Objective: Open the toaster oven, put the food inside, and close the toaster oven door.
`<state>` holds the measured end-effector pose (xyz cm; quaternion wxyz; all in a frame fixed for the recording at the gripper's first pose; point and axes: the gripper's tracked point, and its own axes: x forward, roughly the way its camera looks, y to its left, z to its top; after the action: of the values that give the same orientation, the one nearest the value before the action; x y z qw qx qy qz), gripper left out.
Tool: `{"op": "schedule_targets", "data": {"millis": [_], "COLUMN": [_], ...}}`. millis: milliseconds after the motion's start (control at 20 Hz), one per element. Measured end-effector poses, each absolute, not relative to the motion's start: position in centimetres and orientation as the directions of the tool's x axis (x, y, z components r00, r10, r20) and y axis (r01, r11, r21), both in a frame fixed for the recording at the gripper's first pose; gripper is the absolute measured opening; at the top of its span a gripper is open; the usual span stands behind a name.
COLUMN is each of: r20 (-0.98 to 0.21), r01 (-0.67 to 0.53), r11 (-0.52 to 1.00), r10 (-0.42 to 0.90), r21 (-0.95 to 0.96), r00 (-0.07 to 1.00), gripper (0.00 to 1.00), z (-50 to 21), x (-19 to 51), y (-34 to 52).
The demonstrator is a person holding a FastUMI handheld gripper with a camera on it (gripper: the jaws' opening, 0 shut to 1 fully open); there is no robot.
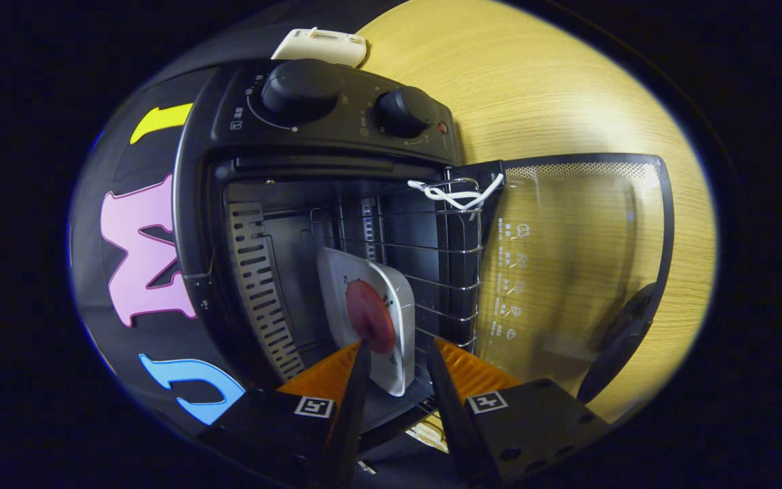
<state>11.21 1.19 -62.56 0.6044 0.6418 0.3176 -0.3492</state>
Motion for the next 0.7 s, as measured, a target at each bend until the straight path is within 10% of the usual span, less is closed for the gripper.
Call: {"op": "schedule_targets", "data": {"millis": [100, 350, 700], "r20": [-0.833, -0.815, -0.844], "r01": [0.833, 0.780, 0.556], "r11": [0.006, 0.246, 0.713], "r10": [0.030, 0.096, 0.091], "r21": [0.553, 0.576, 0.426], "r00": [0.552, 0.571, 0.529], "gripper": [0.57, 0.98, 0.98], "z": [-61.6, -56.9, -53.5], "x": [9.7, 4.7, -1.3], "y": [1.9, 2.3, 3.1]}}
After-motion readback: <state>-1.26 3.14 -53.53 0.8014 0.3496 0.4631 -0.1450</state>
